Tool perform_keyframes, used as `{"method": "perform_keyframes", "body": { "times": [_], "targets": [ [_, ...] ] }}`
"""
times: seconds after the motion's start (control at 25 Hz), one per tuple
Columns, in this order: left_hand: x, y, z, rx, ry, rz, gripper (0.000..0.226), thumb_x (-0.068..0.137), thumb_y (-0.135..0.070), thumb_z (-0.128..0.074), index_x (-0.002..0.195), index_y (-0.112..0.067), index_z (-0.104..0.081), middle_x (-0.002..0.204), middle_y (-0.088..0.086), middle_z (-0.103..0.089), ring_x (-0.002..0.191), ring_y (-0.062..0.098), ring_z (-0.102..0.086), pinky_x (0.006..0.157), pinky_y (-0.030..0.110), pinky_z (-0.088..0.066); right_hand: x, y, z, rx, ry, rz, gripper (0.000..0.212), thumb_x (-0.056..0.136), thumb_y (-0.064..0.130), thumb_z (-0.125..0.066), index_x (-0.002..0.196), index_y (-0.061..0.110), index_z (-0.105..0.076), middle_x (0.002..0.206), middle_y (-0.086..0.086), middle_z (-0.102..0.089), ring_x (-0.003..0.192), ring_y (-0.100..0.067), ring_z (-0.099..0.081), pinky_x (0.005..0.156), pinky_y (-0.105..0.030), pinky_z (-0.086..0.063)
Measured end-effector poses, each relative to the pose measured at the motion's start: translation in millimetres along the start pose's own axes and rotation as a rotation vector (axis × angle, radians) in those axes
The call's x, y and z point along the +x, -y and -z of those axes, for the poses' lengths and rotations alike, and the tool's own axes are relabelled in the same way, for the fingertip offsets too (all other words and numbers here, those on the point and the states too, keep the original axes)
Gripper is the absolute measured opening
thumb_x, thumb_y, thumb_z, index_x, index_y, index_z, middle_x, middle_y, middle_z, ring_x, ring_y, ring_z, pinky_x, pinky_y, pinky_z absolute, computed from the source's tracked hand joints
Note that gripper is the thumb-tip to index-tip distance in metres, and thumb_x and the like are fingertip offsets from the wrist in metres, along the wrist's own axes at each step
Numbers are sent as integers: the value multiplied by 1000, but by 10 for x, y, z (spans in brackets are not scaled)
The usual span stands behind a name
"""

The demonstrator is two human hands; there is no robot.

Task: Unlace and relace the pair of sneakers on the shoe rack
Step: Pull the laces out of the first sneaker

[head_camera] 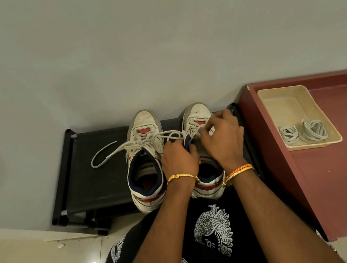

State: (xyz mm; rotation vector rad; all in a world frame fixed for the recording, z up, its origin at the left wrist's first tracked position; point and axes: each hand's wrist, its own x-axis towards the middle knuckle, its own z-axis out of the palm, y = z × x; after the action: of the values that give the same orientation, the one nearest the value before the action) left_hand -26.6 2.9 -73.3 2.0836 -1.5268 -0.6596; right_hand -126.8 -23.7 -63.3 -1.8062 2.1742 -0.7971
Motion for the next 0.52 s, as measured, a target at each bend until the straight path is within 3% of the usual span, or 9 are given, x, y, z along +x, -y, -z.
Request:
{"method": "perform_keyframes", "body": {
  "times": [0.08, 0.16, 0.28, 0.36, 0.44, 0.52],
  "targets": [
    [-21, -5, 11, 12, -37, 36, 31, 91, -33, -52, 101, -5, -58, 100, 13, -61, 89, 31, -60, 69, 35, -42, 69, -72, 94, 260, -113, -226, 17, 80, 19, -63, 70, 5, -65, 88, -7, -61, 76, -21, -57, 68, -32, -41],
    [-46, -22, 21, 3, -54, 61, 33, 90, -33, -53, 109, -6, -50, 105, 12, -60, 94, 31, -61, 71, 37, -44, 120, -169, 151, 469, -53, -485, 19, 81, 16, -62, 64, 6, -61, 65, -3, -57, 58, -15, -51, 60, -28, -37],
    [-69, -45, 6, 0, -65, 42, 31, 91, -31, -54, 110, -10, -44, 110, 8, -57, 94, 28, -61, 69, 36, -44, 153, -212, 123, 643, 52, -695, 12, 83, 9, -55, 74, 16, -59, 82, -6, -63, 79, -21, -60, 68, -35, -51],
    [-58, -42, 1, 2, -73, 21, 27, 91, -30, -54, 109, -12, -47, 112, 6, -55, 95, 26, -59, 70, 35, -44, 154, -167, 133, 694, 69, -612, 19, 84, 5, -51, 82, 20, -62, 90, -4, -64, 84, -21, -60, 71, -36, -53],
    [-49, -10, -18, -9, -73, -6, 23, 92, -28, -53, 109, -12, -54, 112, 6, -55, 97, 25, -57, 72, 33, -42, 100, -87, 162, 636, 123, -377, 22, 86, 12, -50, 80, 25, -67, 91, 0, -65, 80, -17, -57, 68, -32, -46],
    [-51, 12, -39, -48, -61, -12, 21, 92, -26, -52, 104, -11, -60, 107, 8, -57, 94, 25, -56, 71, 31, -40, 10, -11, 141, 253, 198, -88, 17, 85, 28, -55, 89, 25, -72, 114, 1, -59, 107, -19, -49, 91, -38, -37]
  ]
}}
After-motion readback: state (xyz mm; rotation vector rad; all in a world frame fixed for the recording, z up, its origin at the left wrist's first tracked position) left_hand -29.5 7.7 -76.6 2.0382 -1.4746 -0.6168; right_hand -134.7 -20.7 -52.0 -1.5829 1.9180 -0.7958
